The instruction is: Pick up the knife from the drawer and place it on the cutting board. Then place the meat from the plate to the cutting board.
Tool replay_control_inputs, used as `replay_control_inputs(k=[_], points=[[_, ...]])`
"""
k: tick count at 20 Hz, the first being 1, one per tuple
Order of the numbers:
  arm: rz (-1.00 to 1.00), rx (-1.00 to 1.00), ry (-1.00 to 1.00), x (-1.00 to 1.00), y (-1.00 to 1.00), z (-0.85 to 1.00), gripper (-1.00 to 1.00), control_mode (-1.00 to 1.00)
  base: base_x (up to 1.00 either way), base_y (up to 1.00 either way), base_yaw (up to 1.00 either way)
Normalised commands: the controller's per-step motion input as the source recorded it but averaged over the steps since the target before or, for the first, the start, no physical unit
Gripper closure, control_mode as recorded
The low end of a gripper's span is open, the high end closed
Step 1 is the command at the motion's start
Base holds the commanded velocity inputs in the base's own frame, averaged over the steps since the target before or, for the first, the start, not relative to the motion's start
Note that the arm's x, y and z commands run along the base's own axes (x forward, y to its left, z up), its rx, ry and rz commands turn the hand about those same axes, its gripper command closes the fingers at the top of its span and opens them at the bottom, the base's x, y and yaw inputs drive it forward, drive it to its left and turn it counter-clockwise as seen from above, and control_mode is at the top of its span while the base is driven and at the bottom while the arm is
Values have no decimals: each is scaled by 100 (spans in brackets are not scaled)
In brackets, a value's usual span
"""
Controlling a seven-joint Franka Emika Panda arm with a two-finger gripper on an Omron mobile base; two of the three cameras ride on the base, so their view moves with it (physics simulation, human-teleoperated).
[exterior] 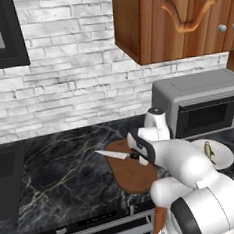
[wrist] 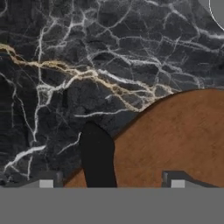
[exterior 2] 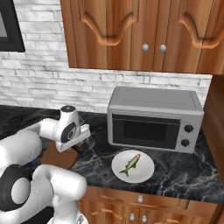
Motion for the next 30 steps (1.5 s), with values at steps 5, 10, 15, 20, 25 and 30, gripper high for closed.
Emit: replay_control_inputs(k=[5,10,15,20,25,30], points=[[-17,0,-4,-52,-2,47,-100,-100,0,0,0],[-41,0,-1,-47,-16,31,-100,-100,0,0,0],[-49,0,-5,-8,-6,44,-100,-100,0,0,0],[-52,0,-7,-16,-5,37,-100,-100,0,0,0],[-51,0,-7,-14,-10,38,-100,-100,0,0,0],[-48,0,0,-12,-17,32,-100,-100,0,0,0]])
